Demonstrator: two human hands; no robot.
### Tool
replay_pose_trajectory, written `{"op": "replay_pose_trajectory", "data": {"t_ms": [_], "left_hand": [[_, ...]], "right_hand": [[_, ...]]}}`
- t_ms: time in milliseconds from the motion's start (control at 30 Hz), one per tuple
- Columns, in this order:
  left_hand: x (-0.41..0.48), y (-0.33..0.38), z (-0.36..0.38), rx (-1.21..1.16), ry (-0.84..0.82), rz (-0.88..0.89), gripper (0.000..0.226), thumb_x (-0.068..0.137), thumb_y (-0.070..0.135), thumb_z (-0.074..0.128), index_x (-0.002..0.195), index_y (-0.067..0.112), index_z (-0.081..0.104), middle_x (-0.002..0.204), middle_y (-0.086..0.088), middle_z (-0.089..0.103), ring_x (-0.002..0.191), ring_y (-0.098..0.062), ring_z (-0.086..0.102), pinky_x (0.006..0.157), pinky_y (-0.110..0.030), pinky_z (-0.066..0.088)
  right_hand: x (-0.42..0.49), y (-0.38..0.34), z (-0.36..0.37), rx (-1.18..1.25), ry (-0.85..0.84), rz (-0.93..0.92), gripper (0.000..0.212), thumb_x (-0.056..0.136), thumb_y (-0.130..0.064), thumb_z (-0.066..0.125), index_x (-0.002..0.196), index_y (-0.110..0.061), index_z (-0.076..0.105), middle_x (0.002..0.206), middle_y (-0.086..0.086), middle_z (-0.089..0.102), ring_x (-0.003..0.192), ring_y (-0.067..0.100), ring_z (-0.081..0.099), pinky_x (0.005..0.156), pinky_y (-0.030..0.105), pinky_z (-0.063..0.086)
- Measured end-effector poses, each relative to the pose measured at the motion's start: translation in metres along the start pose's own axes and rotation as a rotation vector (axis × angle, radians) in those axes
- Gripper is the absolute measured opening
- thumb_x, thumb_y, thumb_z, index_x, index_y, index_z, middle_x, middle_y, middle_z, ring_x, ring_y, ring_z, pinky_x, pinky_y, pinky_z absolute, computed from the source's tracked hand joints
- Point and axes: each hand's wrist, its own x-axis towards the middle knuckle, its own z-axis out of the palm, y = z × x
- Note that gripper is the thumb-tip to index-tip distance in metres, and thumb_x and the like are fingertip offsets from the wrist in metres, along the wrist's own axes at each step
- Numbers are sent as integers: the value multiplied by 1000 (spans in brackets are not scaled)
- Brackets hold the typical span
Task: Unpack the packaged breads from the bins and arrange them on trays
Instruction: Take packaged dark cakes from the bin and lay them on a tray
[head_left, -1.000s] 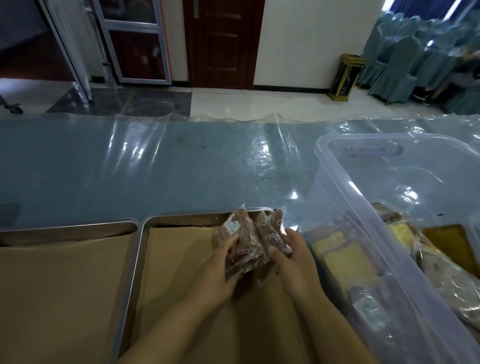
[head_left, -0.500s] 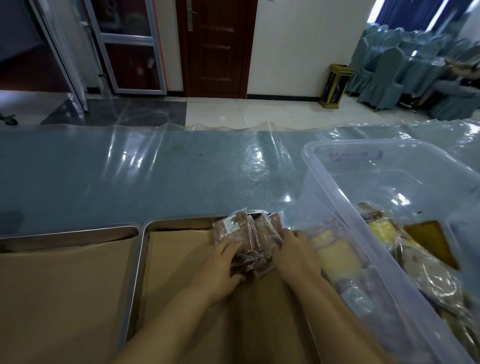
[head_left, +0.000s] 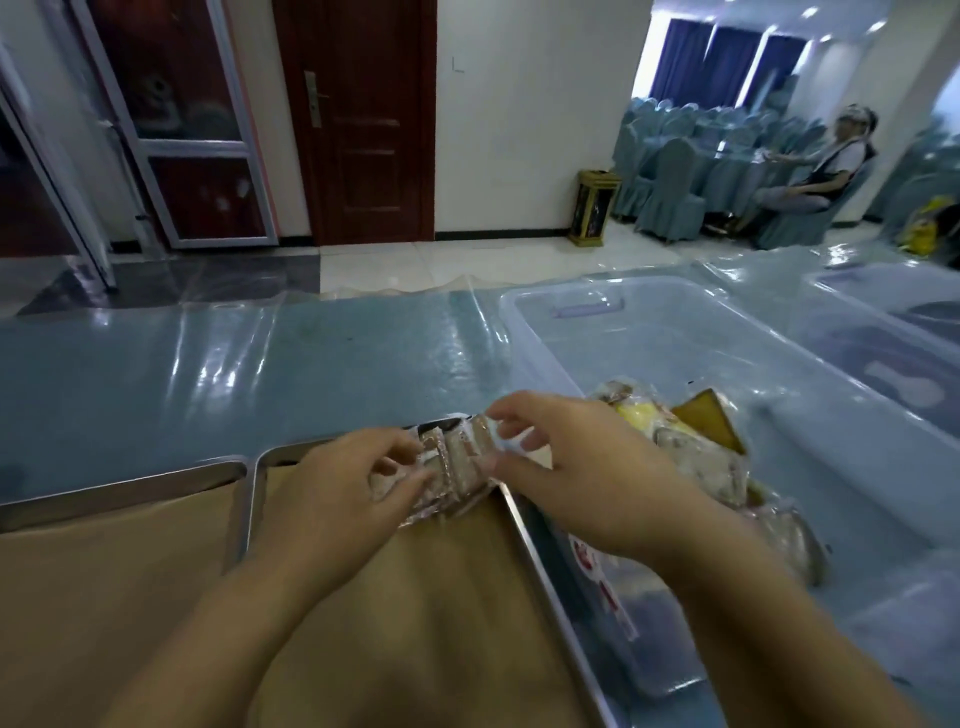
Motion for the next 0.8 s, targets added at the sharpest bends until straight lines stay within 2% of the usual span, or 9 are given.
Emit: {"op": "replay_pose_trajectory", "data": {"t_ms": [100,200,300,400,533,667,800], "left_hand": [[6,49,-14,-49,-26,96,14,82,48,63,86,35,65,79,24,63,81,6,59,68,-27,53],[15,94,-12,-55,-78,195,20,78,53,57,86,36,64,76,22,63,79,6,60,66,-25,54],[28,133,4,-36,-119,255,23,80,58,58,84,35,64,76,23,64,77,7,60,65,-28,55],[42,165,34,29,-191,273,32,77,62,52,85,33,64,79,21,64,77,4,60,67,-31,54],[63,199,86,201,-365,288,32,78,58,49,94,33,62,90,16,63,85,-1,56,74,-34,51],[87,212,144,477,-667,243,31,85,46,59,113,34,53,112,10,57,100,-11,53,83,-36,49],[103,212,187,684,-945,207,45,82,31,67,123,26,50,121,1,54,107,-19,52,87,-38,48]], "right_hand": [[-24,9,-42,-3,44,1,42,87,-48,55,127,-40,46,113,-18,57,97,2,54,79,21,44],[-42,36,-78,29,87,26,38,84,-47,57,120,-41,51,102,-22,58,90,-4,57,72,14,44],[-56,79,-108,8,85,62,35,79,-52,55,113,-45,54,99,-24,60,86,-9,56,68,12,43],[-64,131,-128,-40,60,93,37,75,-55,52,110,-45,55,98,-24,61,85,-7,57,66,13,42],[-62,201,-140,-174,-93,96,36,81,-51,56,116,-41,53,102,-19,61,87,-1,59,72,20,47],[-50,253,-130,-380,-305,-8,39,85,-43,62,122,-36,52,111,-13,60,93,8,55,79,26,47],[-37,280,-106,-530,-557,-121,47,84,-34,65,128,-32,48,118,-5,60,102,16,56,79,27,46]]}}
